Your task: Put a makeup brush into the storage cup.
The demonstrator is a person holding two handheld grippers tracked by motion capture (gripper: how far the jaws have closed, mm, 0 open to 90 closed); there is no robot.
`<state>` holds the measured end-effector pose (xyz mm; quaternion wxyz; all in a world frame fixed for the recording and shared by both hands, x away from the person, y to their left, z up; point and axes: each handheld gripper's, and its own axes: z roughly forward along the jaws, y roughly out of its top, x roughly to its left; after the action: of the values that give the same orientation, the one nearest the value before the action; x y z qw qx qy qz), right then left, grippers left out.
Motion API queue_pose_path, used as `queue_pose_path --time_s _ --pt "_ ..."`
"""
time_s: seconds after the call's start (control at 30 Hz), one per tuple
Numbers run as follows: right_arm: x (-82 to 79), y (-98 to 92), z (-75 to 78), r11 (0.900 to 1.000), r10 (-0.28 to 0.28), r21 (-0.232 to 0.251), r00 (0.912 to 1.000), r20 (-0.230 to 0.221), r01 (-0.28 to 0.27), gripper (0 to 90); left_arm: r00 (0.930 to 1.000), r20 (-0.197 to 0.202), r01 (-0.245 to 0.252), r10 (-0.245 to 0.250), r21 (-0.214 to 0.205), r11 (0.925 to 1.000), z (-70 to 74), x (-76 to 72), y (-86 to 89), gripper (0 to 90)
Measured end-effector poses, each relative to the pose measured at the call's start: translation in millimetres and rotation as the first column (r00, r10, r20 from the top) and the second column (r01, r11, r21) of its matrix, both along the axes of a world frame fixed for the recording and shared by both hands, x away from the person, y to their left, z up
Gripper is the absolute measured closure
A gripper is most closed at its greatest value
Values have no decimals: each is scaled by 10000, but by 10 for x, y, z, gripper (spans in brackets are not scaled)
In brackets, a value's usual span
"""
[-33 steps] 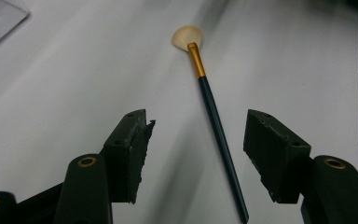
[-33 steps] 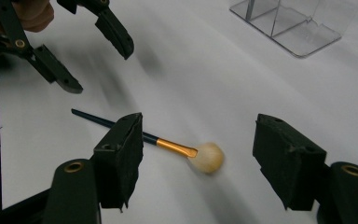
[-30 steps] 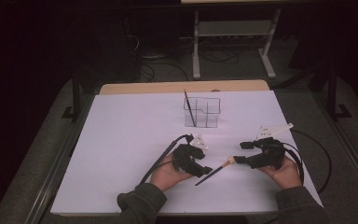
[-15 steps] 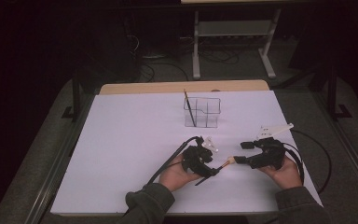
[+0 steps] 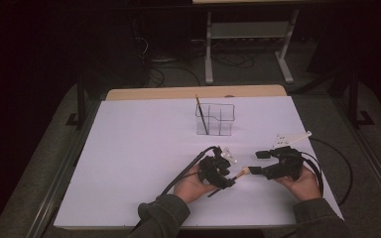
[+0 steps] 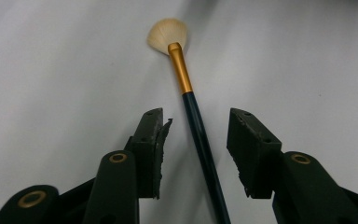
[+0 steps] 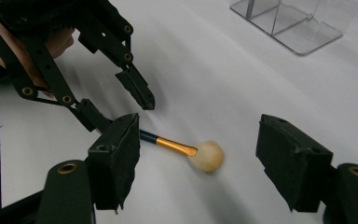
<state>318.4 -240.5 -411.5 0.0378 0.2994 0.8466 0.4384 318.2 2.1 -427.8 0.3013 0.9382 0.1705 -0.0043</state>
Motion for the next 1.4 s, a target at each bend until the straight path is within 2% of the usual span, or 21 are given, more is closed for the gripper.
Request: queue_pose_path --time_s 0.27,0.3,0.8,1.17,1.27,1.4 --pt "-1 2 -3 10000 13 -17 10000 -6 -13 292 9999 67 109 -111 287 9995 -31 5 -18 643" --pt "-1 2 -3 10000 12 -19 10000 -18 -12 291 9997 146 182 -188 408 9990 -31 10 -15 652" --pt "2 3 -2 10000 -8 15 10000 -53 8 288 9978 665 2 -53 775 9970 -27 3 -47 810" --pt "3 32 -14 9999 24 -99 9999 -123 -25 289 9985 546 -6 -33 706 9975 -28 20 -45 833" --pt "6 40 -20 9999 52 -112 9999 -134 -54 288 9993 376 12 -39 739 9973 -20 39 -30 834" --pt "11 46 -28 9999 91 -125 9999 -131 -93 288 9991 410 -75 47 689 9976 -23 41 -24 834"
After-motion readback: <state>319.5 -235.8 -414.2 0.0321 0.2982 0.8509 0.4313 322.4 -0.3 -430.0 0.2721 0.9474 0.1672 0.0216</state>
